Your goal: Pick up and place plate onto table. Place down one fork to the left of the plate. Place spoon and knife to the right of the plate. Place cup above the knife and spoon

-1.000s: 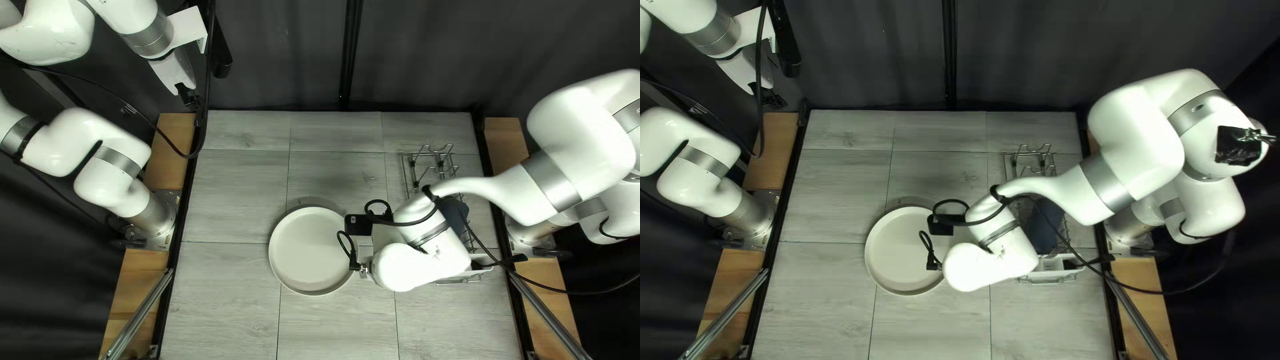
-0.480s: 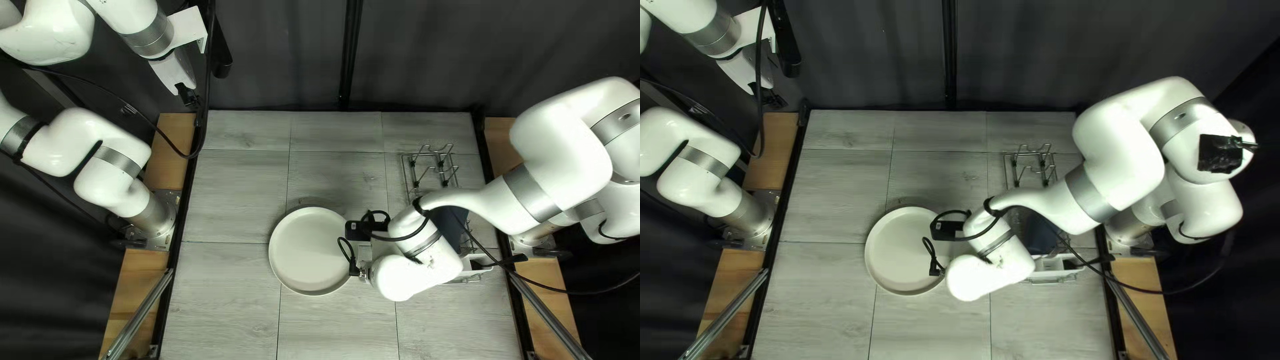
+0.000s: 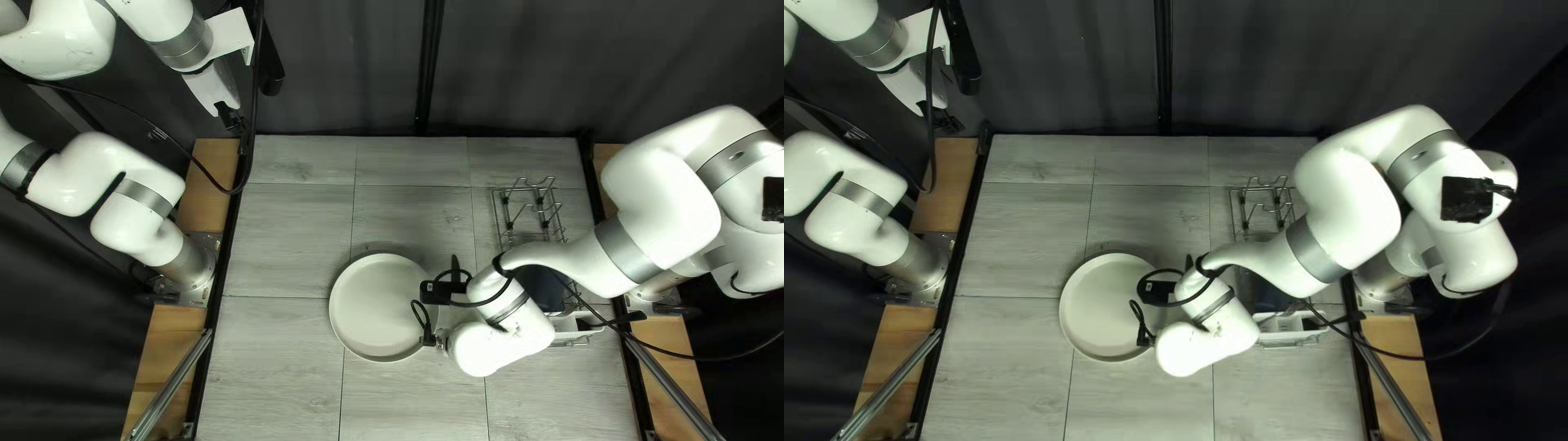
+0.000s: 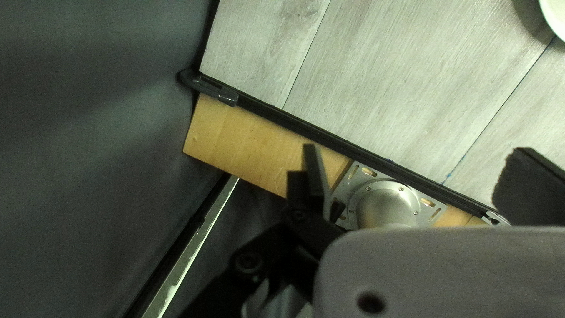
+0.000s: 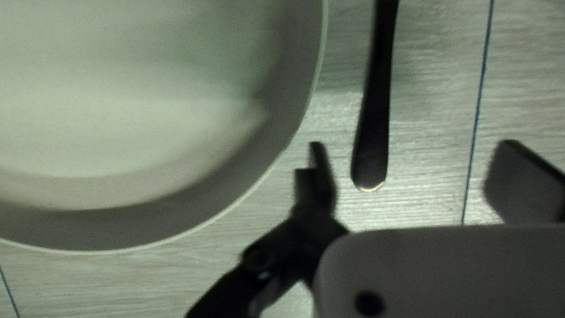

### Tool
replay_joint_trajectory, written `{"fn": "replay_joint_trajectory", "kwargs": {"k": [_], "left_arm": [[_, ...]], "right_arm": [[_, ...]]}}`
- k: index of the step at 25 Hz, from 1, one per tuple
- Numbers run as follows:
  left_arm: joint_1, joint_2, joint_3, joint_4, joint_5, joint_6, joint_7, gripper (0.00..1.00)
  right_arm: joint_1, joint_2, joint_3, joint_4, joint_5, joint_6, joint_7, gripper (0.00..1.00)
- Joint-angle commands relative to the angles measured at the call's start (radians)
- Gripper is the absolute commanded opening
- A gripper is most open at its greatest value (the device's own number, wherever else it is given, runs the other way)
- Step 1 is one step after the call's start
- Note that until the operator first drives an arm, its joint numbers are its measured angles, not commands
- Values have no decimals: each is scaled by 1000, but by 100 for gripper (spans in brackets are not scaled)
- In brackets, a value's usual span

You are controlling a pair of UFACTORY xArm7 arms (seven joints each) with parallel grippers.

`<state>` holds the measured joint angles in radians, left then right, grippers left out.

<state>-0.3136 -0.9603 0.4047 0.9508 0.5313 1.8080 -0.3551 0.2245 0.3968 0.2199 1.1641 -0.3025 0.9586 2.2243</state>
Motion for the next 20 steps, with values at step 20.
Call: {"fn": "replay_joint_trajectory", "kwargs": {"k": [20], "left_arm": [[0,0,0,0,0,0,0,100]], "right_arm": [[-64,-424,26,-44,175,440,-625,100]]}}
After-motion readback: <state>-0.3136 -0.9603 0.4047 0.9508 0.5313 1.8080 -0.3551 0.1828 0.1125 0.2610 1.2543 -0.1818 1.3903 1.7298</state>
